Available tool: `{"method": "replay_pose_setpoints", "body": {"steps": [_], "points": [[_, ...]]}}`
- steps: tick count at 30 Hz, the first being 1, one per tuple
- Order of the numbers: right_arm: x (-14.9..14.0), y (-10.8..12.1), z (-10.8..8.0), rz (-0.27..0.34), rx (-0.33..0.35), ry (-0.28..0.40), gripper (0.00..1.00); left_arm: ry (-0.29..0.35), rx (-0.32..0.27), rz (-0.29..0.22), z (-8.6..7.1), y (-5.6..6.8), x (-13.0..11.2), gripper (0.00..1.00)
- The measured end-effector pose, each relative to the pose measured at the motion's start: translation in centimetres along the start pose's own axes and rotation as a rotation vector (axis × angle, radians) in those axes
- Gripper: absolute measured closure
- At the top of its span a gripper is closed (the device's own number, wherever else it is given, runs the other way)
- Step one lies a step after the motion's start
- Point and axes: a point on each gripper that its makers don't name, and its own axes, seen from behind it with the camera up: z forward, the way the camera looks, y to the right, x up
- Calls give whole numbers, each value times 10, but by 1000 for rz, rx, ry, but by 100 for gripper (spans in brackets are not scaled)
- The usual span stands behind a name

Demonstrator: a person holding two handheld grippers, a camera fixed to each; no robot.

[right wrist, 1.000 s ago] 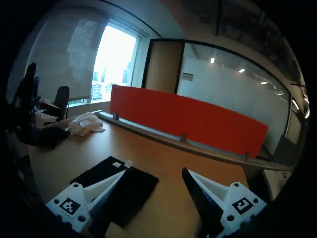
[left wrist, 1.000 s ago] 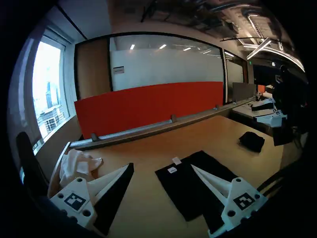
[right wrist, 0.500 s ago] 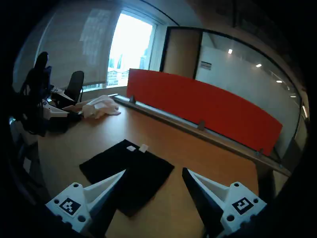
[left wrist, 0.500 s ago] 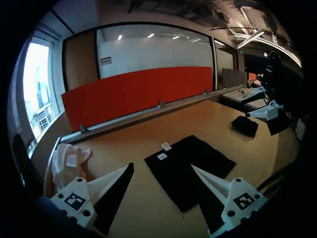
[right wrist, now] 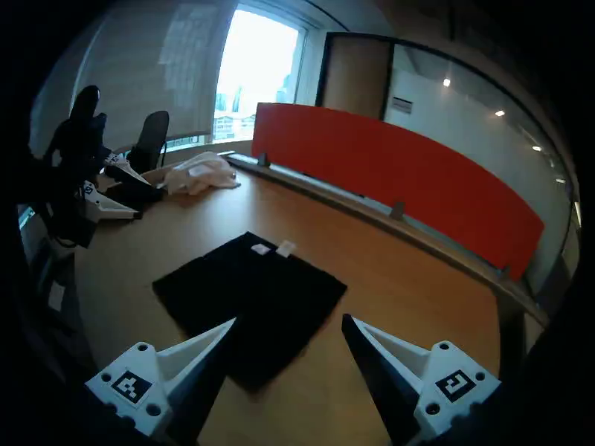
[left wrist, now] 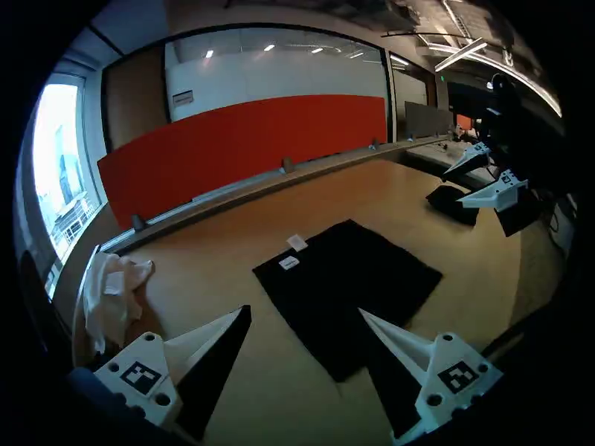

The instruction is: Fold towel

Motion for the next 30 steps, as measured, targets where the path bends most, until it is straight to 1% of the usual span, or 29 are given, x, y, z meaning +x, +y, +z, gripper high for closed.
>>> {"method": "replay_pose_setpoints", "body": {"steps": [6, 11, 14, 23, 30], "points": [[-22, -10, 14, -6, 26, -32, 0, -39, -33, 15, 14, 12, -23, 4], [-41, -18, 26, -13, 42, -62, 0, -74, -58, 27, 25, 20, -41, 4], [-52, -23, 32, -14, 53, -79, 0, -95, -71, 27, 30, 24, -52, 4], [-87, -37, 46, -22, 85, -136, 0, -161, -108, 32, 44, 35, -86, 4], [-107, -43, 54, -29, 108, -173, 0, -211, -140, 39, 54, 45, -109, 4]]}}
